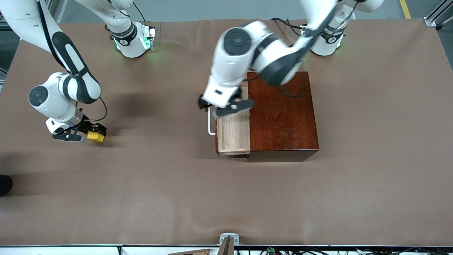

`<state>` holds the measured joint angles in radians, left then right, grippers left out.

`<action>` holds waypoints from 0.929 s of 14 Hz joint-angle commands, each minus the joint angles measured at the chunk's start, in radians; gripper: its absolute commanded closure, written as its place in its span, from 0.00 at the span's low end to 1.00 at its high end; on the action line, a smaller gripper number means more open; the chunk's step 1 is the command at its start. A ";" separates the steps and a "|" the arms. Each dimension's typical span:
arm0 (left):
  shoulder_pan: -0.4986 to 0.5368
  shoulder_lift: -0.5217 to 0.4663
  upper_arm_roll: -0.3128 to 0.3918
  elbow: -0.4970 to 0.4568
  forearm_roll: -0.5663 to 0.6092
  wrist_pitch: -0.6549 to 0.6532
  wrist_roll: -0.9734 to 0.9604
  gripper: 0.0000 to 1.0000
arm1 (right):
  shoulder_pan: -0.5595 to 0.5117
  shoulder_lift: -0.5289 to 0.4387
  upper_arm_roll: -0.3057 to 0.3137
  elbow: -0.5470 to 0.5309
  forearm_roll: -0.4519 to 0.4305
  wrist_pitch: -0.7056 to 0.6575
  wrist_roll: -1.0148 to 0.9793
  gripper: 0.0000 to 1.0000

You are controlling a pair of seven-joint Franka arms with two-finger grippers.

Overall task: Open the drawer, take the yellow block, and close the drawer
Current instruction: 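Set the cube down with the right gripper while the left gripper reaches the handle, then push the drawer shut into the cabinet with the left gripper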

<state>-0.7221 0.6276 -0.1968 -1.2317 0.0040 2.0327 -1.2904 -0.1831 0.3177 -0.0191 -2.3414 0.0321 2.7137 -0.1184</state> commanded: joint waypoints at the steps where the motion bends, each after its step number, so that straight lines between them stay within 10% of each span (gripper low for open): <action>1: -0.140 0.105 0.095 0.095 0.016 0.120 -0.124 0.00 | -0.007 -0.098 0.013 0.011 -0.015 -0.115 0.011 0.00; 7: -0.273 0.233 0.213 0.095 0.017 0.311 -0.419 0.00 | -0.006 -0.144 0.013 0.282 -0.009 -0.581 0.019 0.00; 13: -0.295 0.257 0.266 0.083 0.016 0.232 -0.624 0.00 | -0.004 -0.204 0.013 0.398 -0.004 -0.741 0.014 0.00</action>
<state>-1.0127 0.8691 0.0491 -1.1791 0.0043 2.3139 -1.8639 -0.1829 0.1534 -0.0135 -1.9458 0.0322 1.9951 -0.1156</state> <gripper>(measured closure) 0.000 0.000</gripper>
